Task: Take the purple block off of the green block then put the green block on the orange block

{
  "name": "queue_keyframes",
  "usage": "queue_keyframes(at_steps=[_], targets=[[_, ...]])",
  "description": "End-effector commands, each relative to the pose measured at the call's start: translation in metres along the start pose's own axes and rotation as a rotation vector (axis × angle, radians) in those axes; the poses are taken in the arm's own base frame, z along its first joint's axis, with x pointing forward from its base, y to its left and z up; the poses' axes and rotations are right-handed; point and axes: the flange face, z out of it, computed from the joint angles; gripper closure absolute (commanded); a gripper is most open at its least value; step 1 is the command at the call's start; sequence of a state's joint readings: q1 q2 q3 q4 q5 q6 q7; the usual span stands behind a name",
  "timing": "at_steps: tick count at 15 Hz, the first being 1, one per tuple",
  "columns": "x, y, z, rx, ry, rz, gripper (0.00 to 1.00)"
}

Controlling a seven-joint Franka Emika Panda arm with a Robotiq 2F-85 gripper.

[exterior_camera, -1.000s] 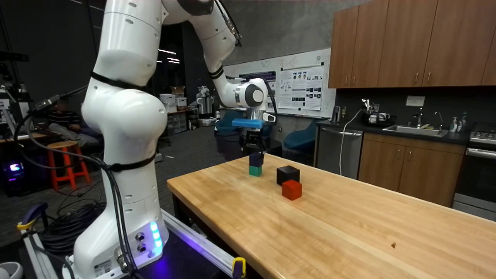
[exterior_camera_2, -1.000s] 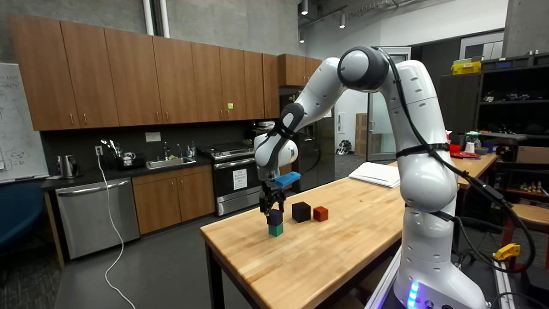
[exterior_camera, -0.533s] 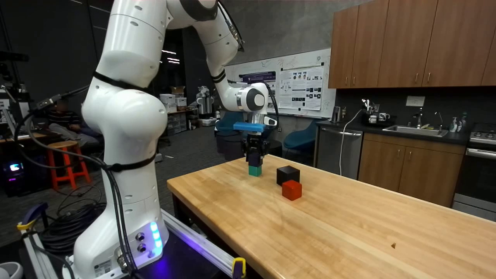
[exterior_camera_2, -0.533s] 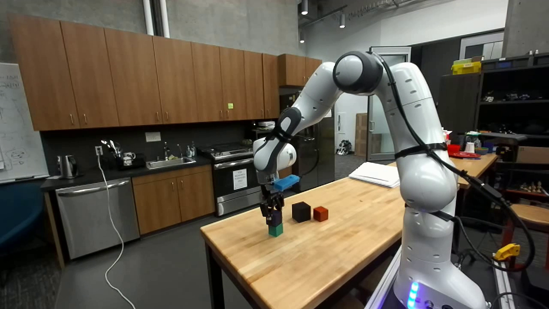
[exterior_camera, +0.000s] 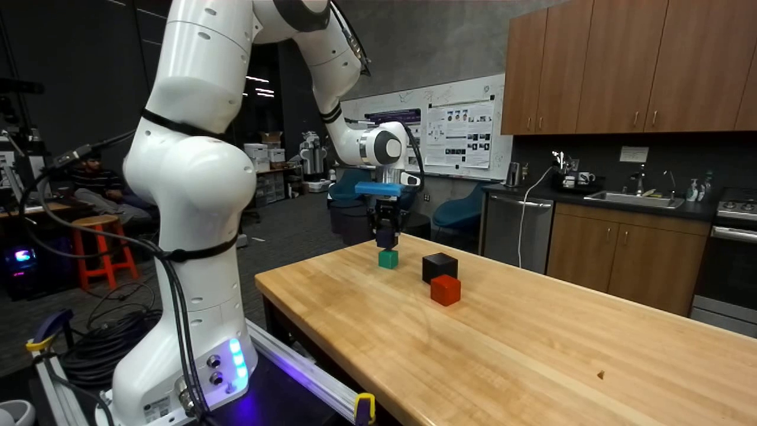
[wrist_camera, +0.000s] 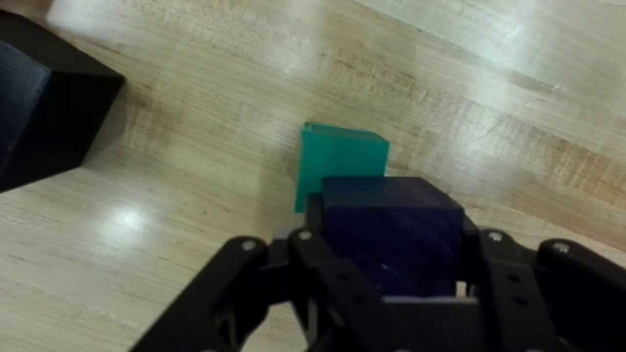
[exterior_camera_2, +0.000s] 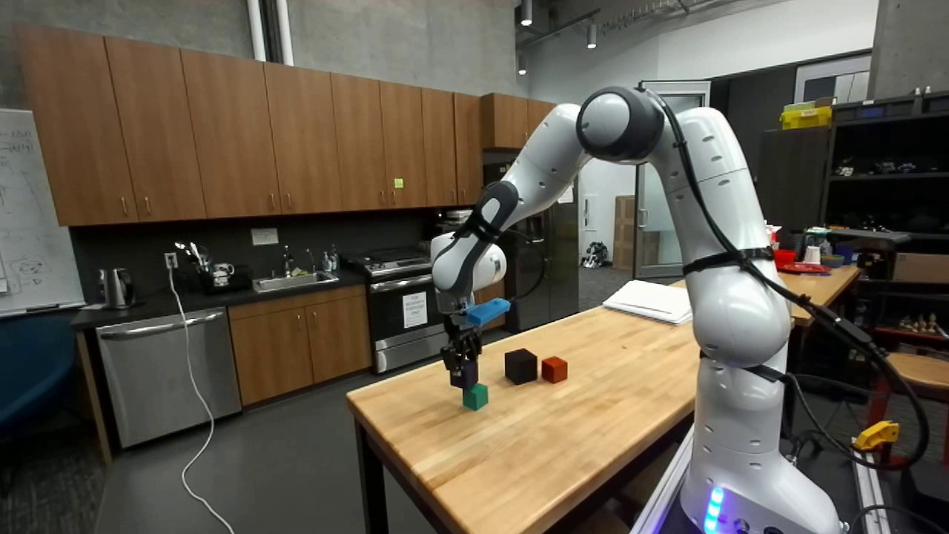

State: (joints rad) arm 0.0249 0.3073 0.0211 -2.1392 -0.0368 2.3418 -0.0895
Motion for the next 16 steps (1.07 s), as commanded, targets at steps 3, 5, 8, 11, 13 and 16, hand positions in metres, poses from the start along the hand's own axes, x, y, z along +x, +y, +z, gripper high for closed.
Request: queue_keyframes(at_steps=[3,5,8,11,13,16], targets=[[0.014,-0.016,-0.011,-0.013,0.031,-0.028,0.7],[0.025,-0.02,-0.014,-0.014,0.048,-0.035,0.7],[0.045,-0.023,-0.018,-0.017,0.066,-0.049,0.7],[0.063,-0.023,-0.015,-0.024,0.071,-0.058,0.7],[0.072,-0.017,-0.007,-0.032,0.062,-0.057,0.7],[0.083,-0.009,0.007,-0.044,0.047,-0.056,0.7]])
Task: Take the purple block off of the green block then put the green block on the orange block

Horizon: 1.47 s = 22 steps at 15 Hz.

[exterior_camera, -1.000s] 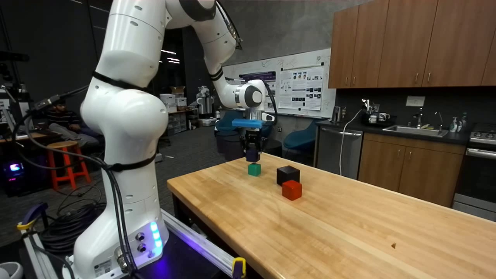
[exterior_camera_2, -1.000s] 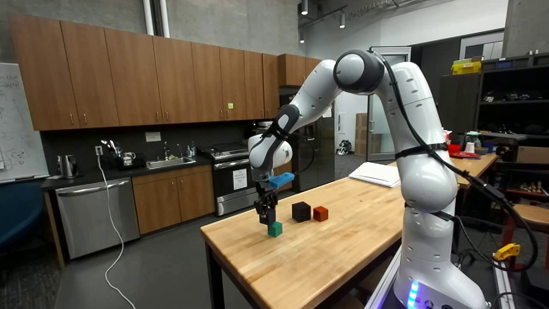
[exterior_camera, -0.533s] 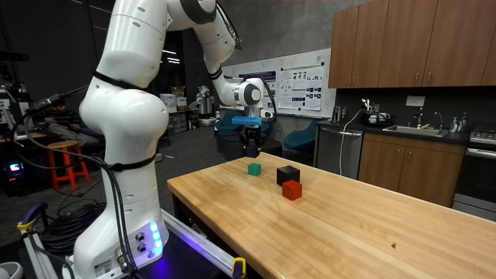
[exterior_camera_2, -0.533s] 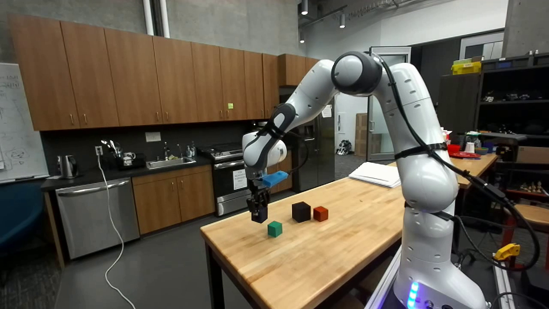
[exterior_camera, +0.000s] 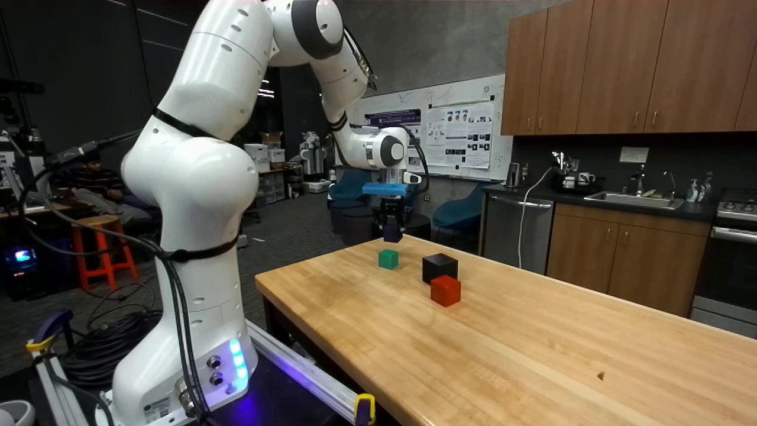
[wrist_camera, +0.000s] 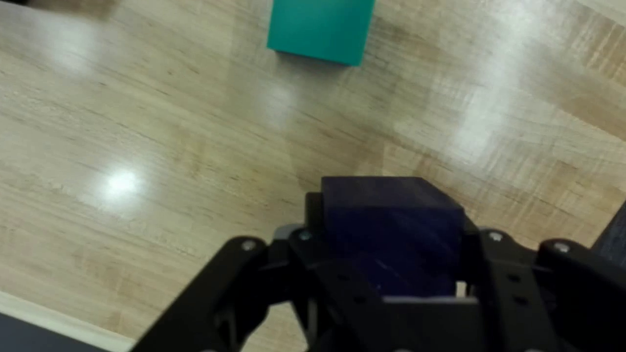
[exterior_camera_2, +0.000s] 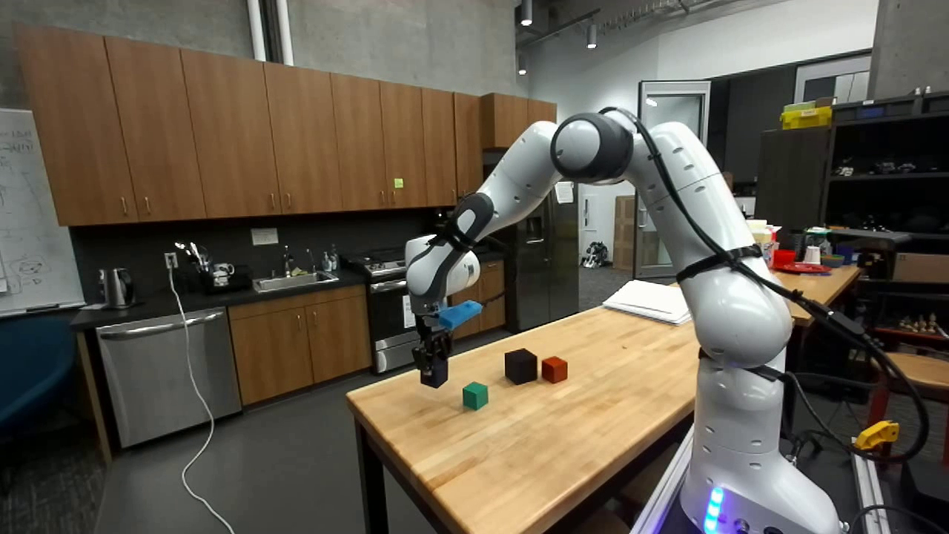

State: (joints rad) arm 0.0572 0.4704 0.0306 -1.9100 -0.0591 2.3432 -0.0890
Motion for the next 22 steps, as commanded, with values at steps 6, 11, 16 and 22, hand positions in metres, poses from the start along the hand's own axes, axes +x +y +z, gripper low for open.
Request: queue_keyframes(at_steps=[6,11,16,22], targets=[[0.026,0.023,0.028,-0.032,-0.052,0.01,0.7],[0.021,0.037,0.004,-0.024,-0.053,0.036,0.18],[0.006,0.056,-0.017,-0.023,-0.061,0.077,0.0],[-0.022,0.052,-0.032,0.009,-0.078,0.094,0.0]])
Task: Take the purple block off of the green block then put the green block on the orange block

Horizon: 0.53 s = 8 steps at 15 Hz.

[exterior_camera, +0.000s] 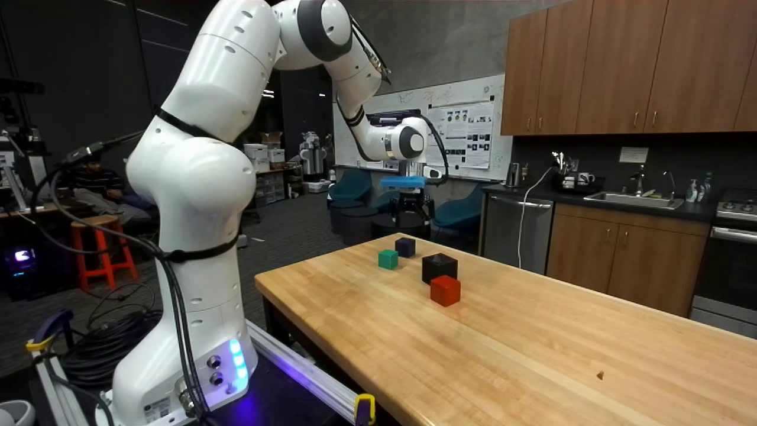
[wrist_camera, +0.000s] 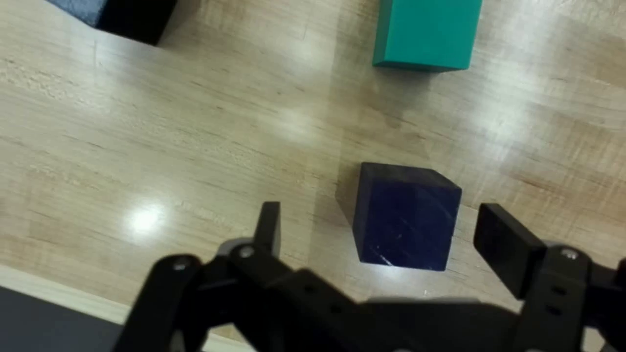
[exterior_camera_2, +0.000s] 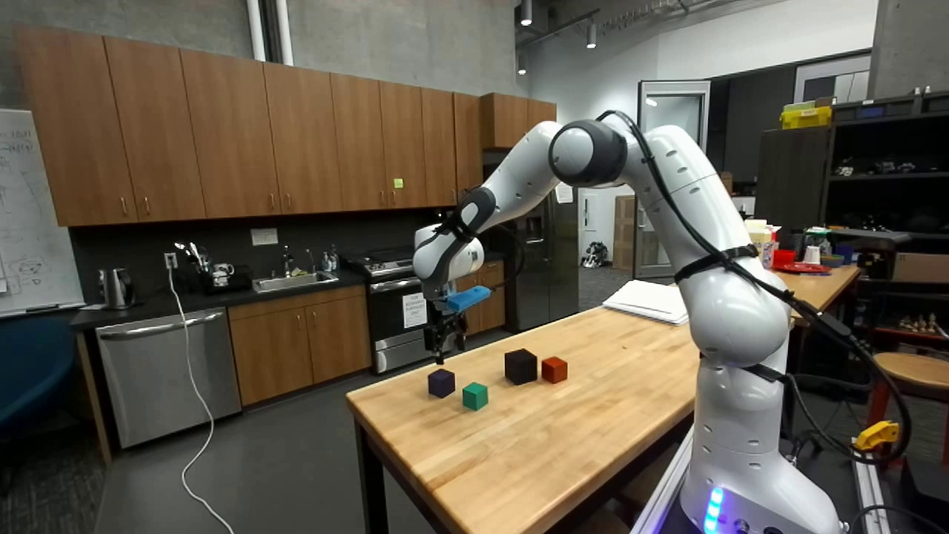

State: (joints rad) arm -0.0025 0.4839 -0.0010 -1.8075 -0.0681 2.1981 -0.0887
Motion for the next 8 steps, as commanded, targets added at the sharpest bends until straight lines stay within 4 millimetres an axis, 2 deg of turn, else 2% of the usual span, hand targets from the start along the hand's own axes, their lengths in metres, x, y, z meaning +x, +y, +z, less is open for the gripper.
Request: queue_keyframes(at_steps=[1,8], targets=[[-0.034,-0.008,-0.009,0.027,-0.022,0.007,0.0],[-0.086,-0.019,0.016,0.063,-0.089,0.016,0.0]])
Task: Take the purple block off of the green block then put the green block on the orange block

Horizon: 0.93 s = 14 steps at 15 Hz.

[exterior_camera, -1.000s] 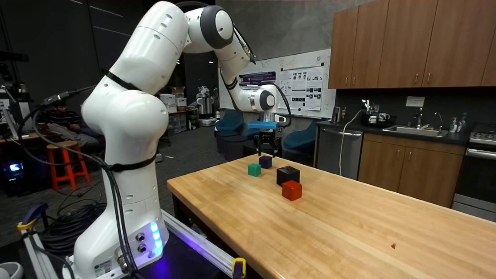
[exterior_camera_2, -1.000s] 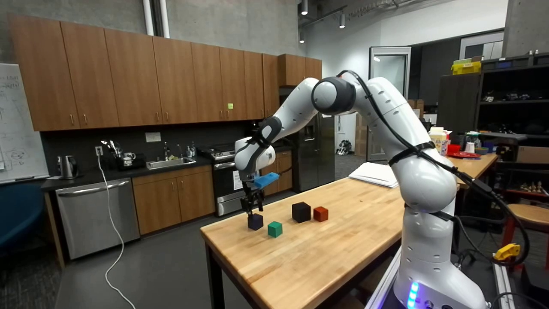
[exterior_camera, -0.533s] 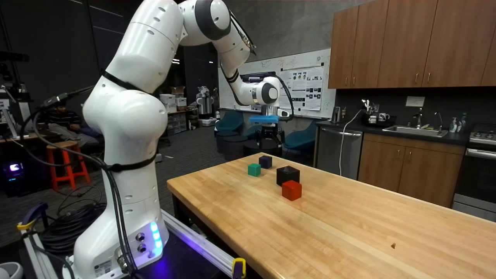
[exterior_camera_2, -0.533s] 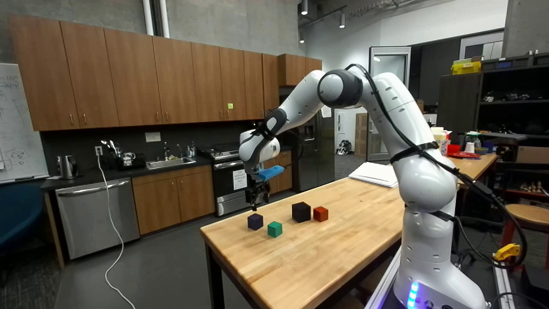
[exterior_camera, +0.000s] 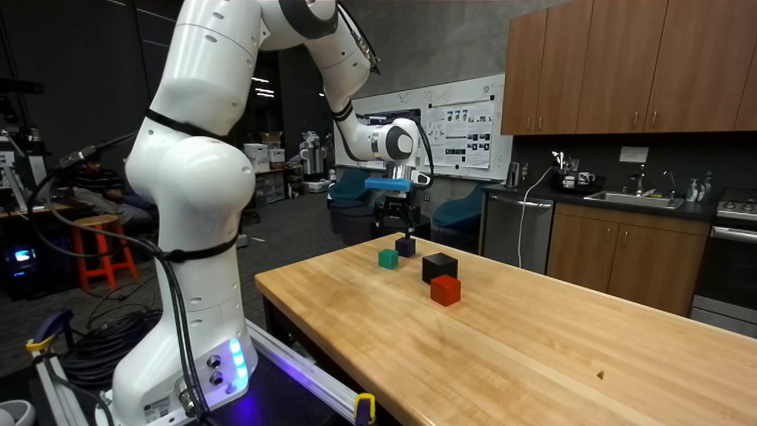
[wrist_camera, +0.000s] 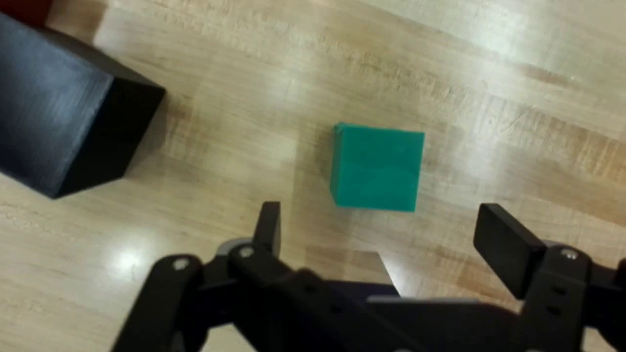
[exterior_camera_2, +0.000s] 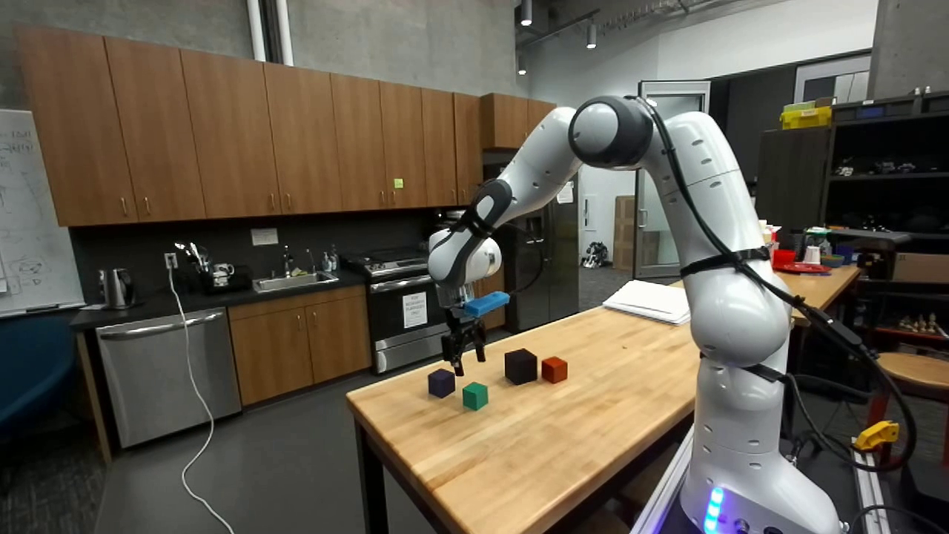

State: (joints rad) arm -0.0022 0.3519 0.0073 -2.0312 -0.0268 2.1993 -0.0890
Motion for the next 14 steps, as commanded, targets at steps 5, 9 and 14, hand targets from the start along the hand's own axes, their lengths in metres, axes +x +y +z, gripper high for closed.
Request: queue_keyframes(at_steps=[5,9,14], targets=[[-0.033,-0.016,0.022,0.039,-0.013,-0.007,0.0],[-0.031,-0.025,0.035,0.039,-0.009,-0.023,0.0],[-0.03,-0.021,0.044,0.031,-0.016,-0.027,0.0]])
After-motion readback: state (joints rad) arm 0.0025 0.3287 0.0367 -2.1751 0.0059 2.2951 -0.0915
